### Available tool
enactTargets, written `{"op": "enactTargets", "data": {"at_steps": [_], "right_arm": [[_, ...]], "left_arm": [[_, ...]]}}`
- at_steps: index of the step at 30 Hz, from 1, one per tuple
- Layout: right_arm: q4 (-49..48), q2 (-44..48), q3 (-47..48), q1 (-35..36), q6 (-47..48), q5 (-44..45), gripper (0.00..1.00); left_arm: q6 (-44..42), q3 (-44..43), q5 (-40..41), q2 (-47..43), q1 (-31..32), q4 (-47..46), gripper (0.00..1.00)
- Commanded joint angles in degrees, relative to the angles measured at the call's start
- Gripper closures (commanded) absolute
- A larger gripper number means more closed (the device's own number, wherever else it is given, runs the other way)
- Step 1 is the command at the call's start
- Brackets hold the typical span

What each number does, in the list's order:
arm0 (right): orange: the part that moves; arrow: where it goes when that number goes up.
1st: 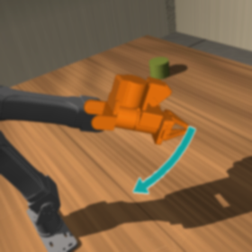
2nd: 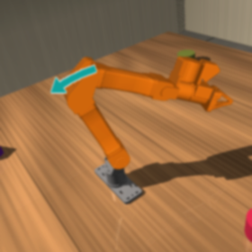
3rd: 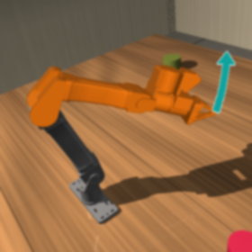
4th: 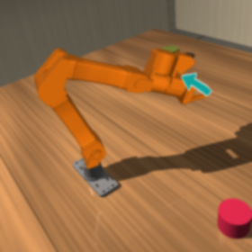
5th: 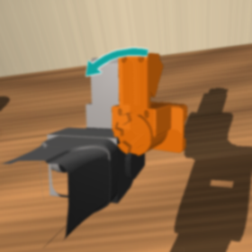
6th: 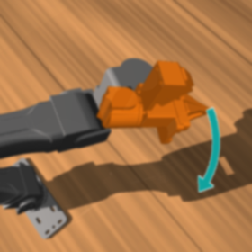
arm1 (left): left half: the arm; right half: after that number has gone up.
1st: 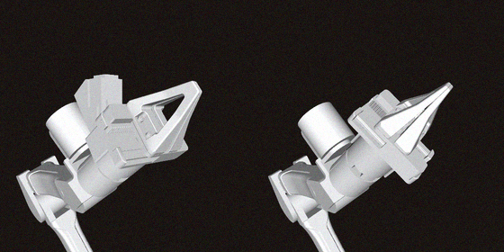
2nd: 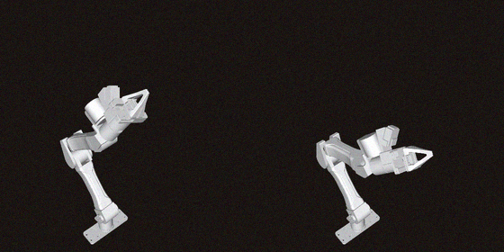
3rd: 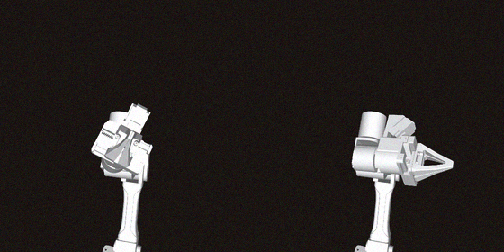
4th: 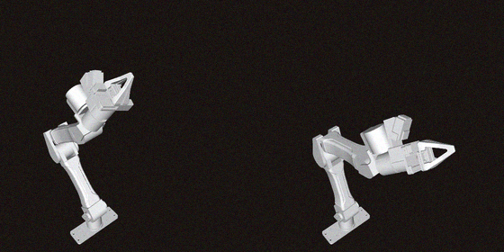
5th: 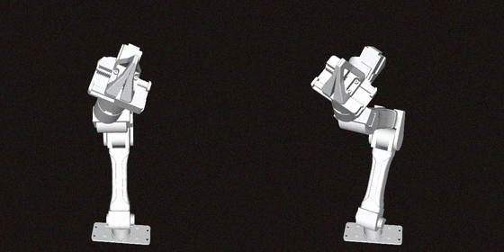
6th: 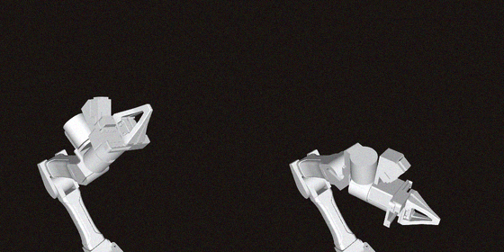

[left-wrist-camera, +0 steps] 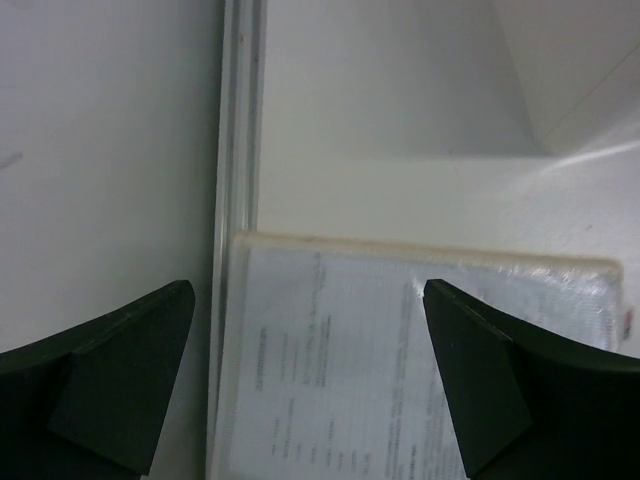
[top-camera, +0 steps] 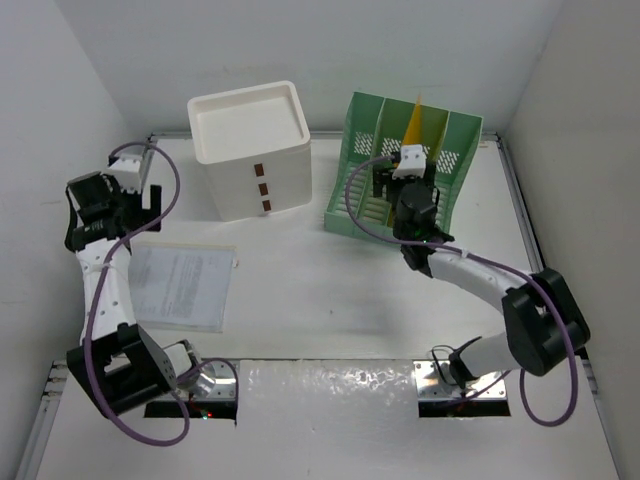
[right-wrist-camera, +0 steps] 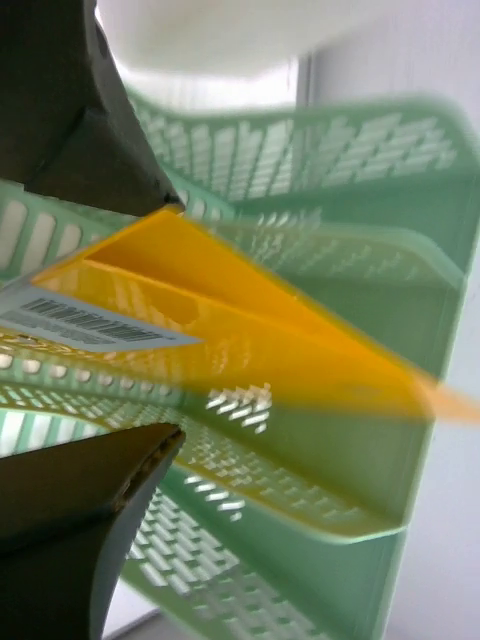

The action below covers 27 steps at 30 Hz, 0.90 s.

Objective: Organize the desk

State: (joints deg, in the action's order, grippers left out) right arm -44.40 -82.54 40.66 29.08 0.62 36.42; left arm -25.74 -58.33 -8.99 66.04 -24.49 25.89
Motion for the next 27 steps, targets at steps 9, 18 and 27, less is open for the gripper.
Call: {"op": "enactTargets", "data": {"at_steps": [9, 18, 27], "right_arm": [[33.94, 8.98, 17.61, 12.91, -7.65, -4.44, 0.23], [28.29, -20.30, 27.68, 24.88, -19.78, -32.20, 0.27], [27.34, -49.98, 52.92, 25.94, -33.22, -33.80, 0.29]], "left_arm": [[-28.94, 8.40, -9.64, 6.82, -8.38, 14.11, 0.12], [-22.69, 5.68, -12.45, 14.73, -9.17, 11.38, 0.14], [-22.69, 9.19, -11.31, 16.75, -9.35, 8.04, 0.14]]}}
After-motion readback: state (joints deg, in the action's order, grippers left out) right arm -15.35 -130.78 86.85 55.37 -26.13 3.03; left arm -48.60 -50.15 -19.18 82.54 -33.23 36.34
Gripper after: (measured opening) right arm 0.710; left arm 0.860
